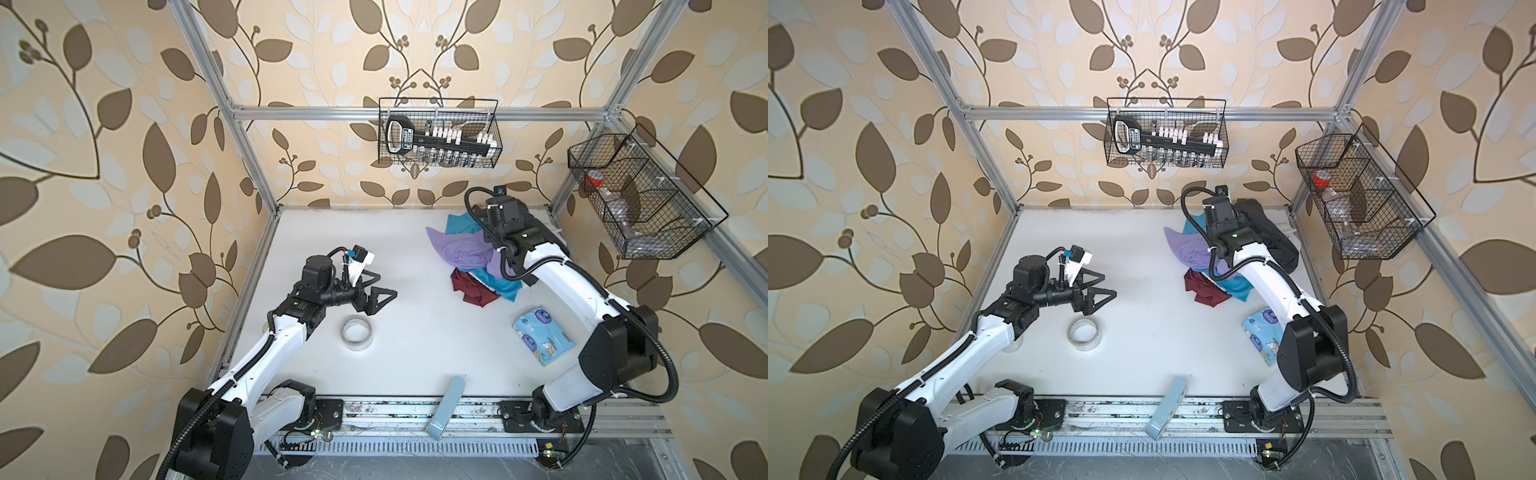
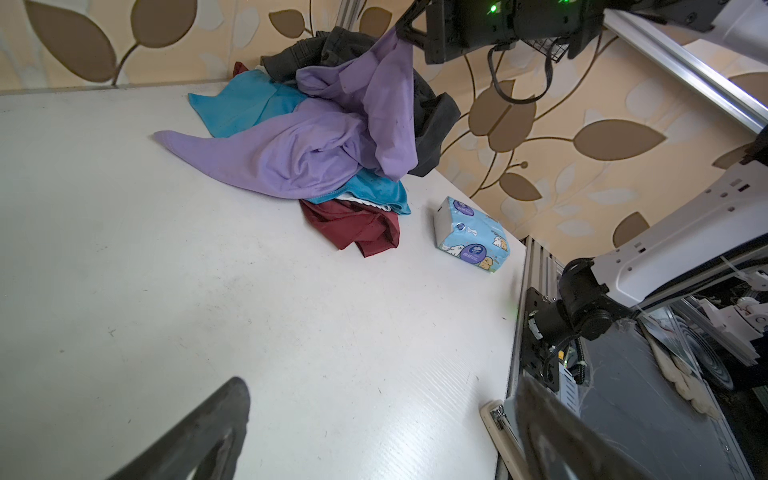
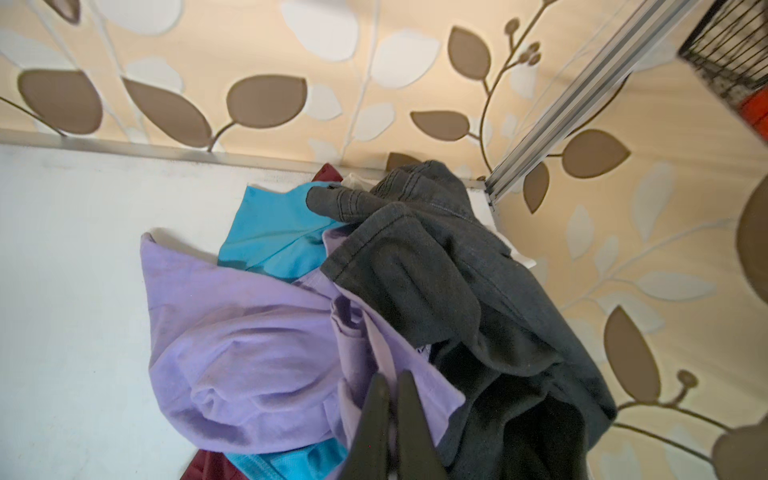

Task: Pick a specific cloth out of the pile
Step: 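Lift the lavender shirt high out of the pile with the right gripper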

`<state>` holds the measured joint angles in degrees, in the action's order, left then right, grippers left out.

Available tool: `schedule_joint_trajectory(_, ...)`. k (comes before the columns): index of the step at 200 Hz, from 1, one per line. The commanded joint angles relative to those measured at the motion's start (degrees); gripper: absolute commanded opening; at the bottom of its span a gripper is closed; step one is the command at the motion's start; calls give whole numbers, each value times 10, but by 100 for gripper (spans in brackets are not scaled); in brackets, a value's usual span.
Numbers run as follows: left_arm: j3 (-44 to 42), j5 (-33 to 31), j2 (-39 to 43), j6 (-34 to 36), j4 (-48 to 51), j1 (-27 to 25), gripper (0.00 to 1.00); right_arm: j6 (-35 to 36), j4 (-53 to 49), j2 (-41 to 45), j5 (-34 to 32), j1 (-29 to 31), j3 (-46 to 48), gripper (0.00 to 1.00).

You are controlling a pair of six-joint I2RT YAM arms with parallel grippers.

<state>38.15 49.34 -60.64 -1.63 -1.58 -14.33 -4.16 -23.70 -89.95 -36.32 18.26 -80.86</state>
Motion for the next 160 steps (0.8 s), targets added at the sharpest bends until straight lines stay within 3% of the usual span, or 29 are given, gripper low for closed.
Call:
schedule_joint_trajectory(1,0,12,13,6,-14,-4,99,24,55,46,-31,6,-47,0)
schedule_joint_trajectory(112,-2,11,13,7,-14,-4,99,125,122,55,-100,60,-144,0)
schedule_joint_trajectory(160,-2,12,11,7,-15,-4,99,206,173,38,-150,79,-197,0)
